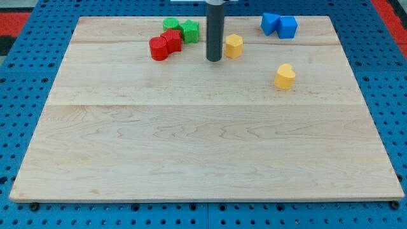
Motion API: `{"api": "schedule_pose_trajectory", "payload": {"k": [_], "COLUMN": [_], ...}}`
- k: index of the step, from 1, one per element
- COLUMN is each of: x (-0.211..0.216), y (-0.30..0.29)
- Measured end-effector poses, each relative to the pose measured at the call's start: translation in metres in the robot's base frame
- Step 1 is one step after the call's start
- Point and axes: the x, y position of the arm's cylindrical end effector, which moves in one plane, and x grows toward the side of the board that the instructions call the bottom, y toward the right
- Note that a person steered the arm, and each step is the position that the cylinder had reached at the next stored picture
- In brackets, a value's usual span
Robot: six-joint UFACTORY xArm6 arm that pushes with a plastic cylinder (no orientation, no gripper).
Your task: Push the yellow hexagon into the blue triangle
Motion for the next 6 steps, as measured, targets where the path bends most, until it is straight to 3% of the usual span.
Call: {"api": "schedule_pose_trajectory", "payload": {"k": [2, 3, 4, 6], "x": [-0.024, -0.019, -0.016, -0.052], "y": [0.087, 0.076, 0.026, 0.093]}}
